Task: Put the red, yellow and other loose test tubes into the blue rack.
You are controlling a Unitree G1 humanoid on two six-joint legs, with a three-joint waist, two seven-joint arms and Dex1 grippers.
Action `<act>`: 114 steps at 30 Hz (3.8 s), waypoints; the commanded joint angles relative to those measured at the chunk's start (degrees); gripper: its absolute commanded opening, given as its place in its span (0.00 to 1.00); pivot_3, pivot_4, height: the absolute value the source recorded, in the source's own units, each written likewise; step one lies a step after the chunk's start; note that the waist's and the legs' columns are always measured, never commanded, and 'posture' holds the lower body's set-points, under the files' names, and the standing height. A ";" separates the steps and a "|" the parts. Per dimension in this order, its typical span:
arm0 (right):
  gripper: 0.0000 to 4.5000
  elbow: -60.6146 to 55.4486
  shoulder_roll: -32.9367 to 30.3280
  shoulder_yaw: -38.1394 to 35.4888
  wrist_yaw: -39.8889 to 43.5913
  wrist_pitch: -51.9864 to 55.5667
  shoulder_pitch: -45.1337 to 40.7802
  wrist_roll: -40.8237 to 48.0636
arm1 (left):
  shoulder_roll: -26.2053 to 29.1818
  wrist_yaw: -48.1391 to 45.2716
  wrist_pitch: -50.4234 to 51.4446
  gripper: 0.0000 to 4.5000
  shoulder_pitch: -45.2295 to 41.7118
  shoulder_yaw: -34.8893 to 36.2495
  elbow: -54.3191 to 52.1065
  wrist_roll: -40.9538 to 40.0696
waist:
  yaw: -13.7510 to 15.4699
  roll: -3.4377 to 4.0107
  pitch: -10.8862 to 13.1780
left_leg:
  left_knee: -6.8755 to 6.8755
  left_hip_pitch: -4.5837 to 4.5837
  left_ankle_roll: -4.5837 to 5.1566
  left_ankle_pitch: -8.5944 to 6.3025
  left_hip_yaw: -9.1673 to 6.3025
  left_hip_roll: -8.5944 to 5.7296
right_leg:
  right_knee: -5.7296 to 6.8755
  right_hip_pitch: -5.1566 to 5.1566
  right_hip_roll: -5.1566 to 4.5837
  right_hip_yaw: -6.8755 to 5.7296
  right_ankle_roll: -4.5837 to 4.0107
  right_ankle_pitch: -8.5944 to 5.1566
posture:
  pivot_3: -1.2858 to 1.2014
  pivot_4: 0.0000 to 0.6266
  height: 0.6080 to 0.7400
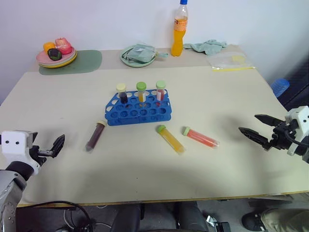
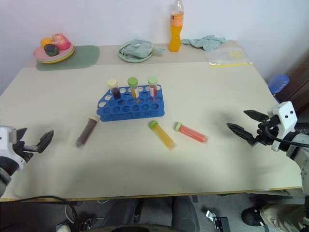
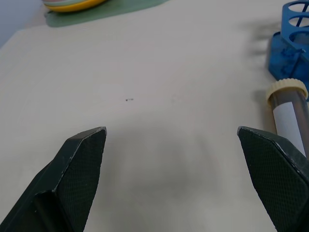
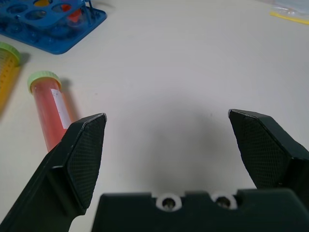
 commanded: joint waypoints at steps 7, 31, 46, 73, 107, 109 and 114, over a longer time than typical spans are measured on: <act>1.00 -0.18 -0.47 1.16 -1.66 -0.86 -3.94 -1.17 | -0.67 1.65 -1.74 0.99 -1.99 0.28 -0.42 0.84 | 0.40 0.00 0.00 | 0.01 0.00 0.04 -0.03 0.23 0.02 | -0.04 0.00 0.00 0.04 0.00 0.01 | 0.52 0.24 1.00; 1.00 -17.24 -4.94 37.63 -6.26 47.96 -36.68 -2.23 | 1.09 -22.63 -4.24 0.99 -17.72 -37.02 -4.81 -2.99 | 0.17 0.21 0.15 | 0.12 -0.40 0.09 -0.05 0.25 0.04 | -0.05 -0.39 0.05 0.06 0.01 0.08 | 0.52 0.24 1.00; 0.73 -3.80 3.19 53.05 -6.48 57.13 -49.93 -4.26 | 0.07 -23.50 -7.48 1.00 -10.68 -44.33 -10.89 -0.79 | 0.11 0.23 0.15 | 0.19 -0.72 0.11 -0.04 0.20 -0.20 | -0.02 -0.67 0.04 0.05 0.26 0.25 | 0.52 0.24 1.00; 0.18 -8.95 47.93 35.26 -32.32 -10.83 -25.86 -13.40 | -10.95 -10.47 -11.37 1.00 -11.91 -31.80 -0.69 -0.97 | -1.30 0.17 0.03 | 0.22 -0.48 -0.03 0.06 0.05 -0.31 | 0.44 -0.66 0.08 0.12 0.47 0.38 | 0.52 0.24 1.00; 0.18 19.26 52.53 32.23 -38.59 -32.52 -30.41 -23.96 | -9.76 -10.02 -13.87 1.00 -9.93 -33.65 -2.70 1.40 | -1.49 0.20 0.05 | 0.19 -0.35 -0.15 0.12 0.24 -0.31 | 0.92 -0.91 0.08 0.28 0.42 0.37 | 0.52 0.24 1.00; 0.18 19.95 52.58 32.14 -38.72 -33.25 -30.54 -24.04 | -9.83 -9.91 -13.71 1.00 -10.08 -33.73 -2.83 1.39 | -1.49 0.20 0.05 | 0.19 -0.34 -0.16 0.13 0.24 -0.31 | 0.93 -0.90 0.08 0.28 0.42 0.37 | 0.52 0.24 1.00; 0.29 18.30 52.66 31.83 -36.26 -32.64 -29.33 -21.67 | -9.91 -9.01 -12.15 1.00 -10.92 -33.98 -4.11 1.16 | -1.49 0.20 0.05 | 0.19 -0.34 -0.16 0.13 0.23 -0.31 | 0.94 -0.90 0.08 0.29 0.42 0.37 | 0.52 0.24 1.00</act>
